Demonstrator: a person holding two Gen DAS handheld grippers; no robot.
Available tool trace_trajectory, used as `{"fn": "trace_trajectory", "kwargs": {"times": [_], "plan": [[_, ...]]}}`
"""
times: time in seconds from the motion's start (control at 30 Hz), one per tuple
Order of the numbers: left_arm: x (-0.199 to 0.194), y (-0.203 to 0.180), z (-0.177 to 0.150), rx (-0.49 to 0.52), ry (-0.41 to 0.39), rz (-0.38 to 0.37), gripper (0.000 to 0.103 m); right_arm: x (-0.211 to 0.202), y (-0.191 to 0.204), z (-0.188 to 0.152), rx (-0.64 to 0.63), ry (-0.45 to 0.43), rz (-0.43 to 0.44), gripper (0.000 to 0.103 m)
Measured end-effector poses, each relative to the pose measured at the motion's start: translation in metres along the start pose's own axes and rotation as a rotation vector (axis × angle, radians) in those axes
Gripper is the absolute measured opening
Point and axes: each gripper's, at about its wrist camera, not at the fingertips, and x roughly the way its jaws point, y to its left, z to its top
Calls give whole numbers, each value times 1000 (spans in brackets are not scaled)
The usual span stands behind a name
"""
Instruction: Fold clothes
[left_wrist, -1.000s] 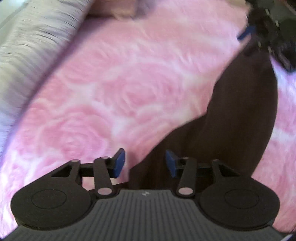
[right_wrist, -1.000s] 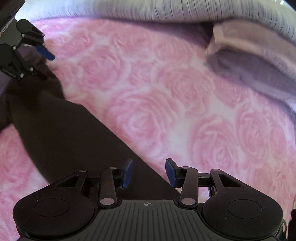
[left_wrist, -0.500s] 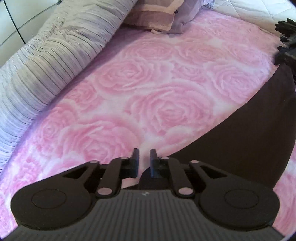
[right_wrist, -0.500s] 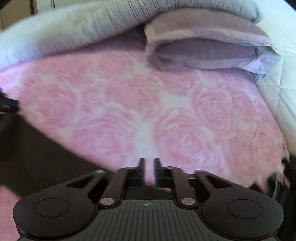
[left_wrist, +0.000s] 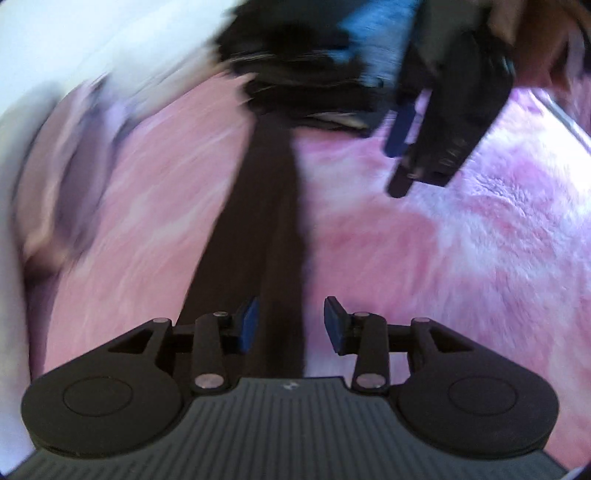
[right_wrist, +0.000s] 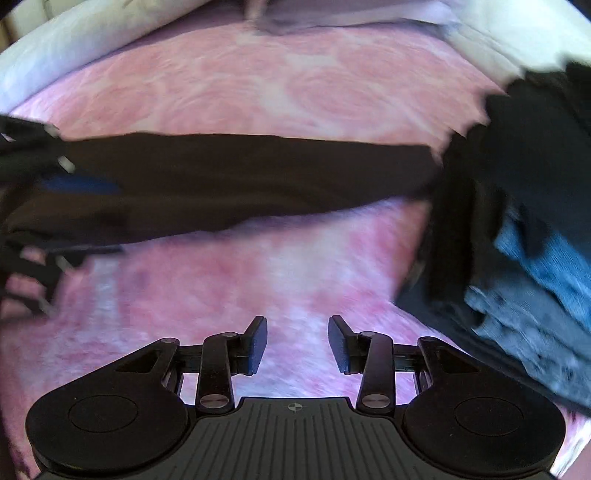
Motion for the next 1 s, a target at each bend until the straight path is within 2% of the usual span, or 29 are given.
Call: {"fn": "trace_trajectory", "kwargs": {"times": [0.07, 0.1, 0.13, 0.17, 0.23, 0.33, 0.43, 0.5, 0.67, 0.73, 0.87, 0.93, 1.0], "plan": [[21, -1, 14, 41, 14, 9, 31, -2, -18, -5, 92, -28, 33, 41], [30, 2, 20, 42, 23, 5, 10, -3, -28, -8, 151, -46, 58, 42], [35, 12, 25, -1, 31, -11, 5, -4, -38, -11, 210, -64, 84, 43], [39, 26, 27, -64, 33, -26, 4, -3, -46, -13, 280, -76, 111, 43], [34, 68, 23, -326, 5, -50, 4, -2, -58, -16, 399, -110, 173, 44], [34, 131, -7, -718, 11, -103, 3, 2, -65, -15, 537, -170, 272, 46], [42, 163, -33, -891, 32, -156, 3, 16, -55, -6, 634, -224, 344, 50], [47, 172, -44, -928, 45, -180, 3, 27, -47, 3, 688, -258, 380, 52], [48, 166, -49, -901, 55, -205, 3, 47, -40, 29, 809, -324, 418, 53], [48, 163, -51, -911, 54, -214, 4, 55, -47, 34, 865, -344, 393, 54], [51, 158, -56, -908, 59, -222, 4, 68, -55, 48, 869, -449, 227, 54], [55, 157, -57, -904, 59, -229, 4, 71, -56, 55, 829, -495, 162, 54], [56, 156, -57, -893, 56, -233, 4, 77, -60, 59, 836, -498, 196, 53]]}}
